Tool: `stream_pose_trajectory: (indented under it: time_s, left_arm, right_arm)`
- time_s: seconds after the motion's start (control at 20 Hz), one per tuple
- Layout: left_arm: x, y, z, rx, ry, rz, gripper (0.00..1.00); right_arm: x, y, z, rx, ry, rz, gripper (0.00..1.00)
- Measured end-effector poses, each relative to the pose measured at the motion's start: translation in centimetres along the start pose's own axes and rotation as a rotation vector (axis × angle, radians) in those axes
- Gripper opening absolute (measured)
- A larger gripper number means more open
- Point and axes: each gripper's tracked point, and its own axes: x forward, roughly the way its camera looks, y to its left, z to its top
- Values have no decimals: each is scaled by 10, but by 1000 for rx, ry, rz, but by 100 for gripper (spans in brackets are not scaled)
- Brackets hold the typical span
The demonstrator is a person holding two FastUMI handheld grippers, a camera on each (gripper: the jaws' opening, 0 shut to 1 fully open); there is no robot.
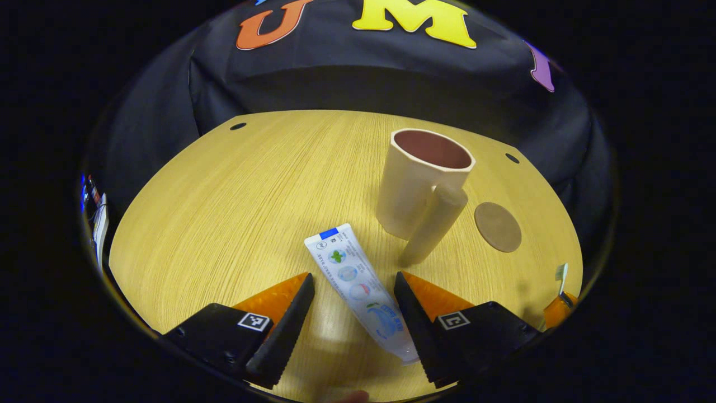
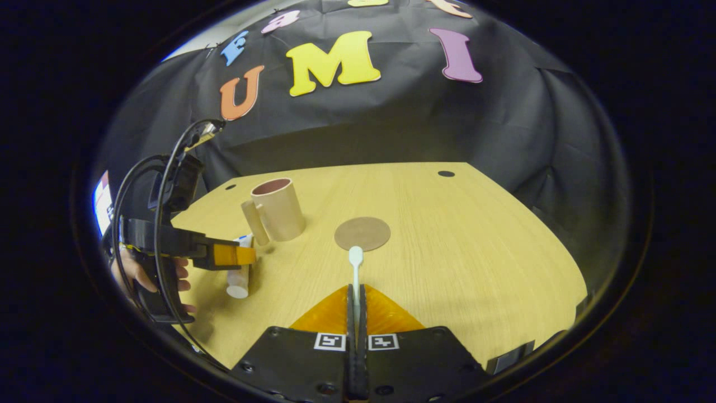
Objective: Put the toothbrush and toothpaste on the desktop into the cup, then pick up the cup and place it on the coaster on the desktop.
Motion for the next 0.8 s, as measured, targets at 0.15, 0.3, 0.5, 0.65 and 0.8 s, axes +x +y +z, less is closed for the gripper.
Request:
stream_pose_trajectory:
  time_s: [0.15, 0.3, 0.5, 0.65, 0.8]
  left_arm:
    - [-10, 9, 9, -2, -1, 25, 79]
    - [-22, 14, 23, 11, -6, 4, 49]
    - [-37, 20, 48, 2, -14, -3, 41]
    - [-52, 21, 76, -17, -39, -18, 39]
    - [-80, 21, 122, -23, -123, -22, 39]
  right_arm:
    - [0, 0, 2, 4, -3, 5, 0]
    - [1, -2, 2, 12, -3, 7, 0]
    - [-2, 2, 6, 16, -17, 17, 0]
    - [-4, 3, 8, 15, -24, 17, 0]
    - [-7, 5, 7, 16, -29, 20, 0]
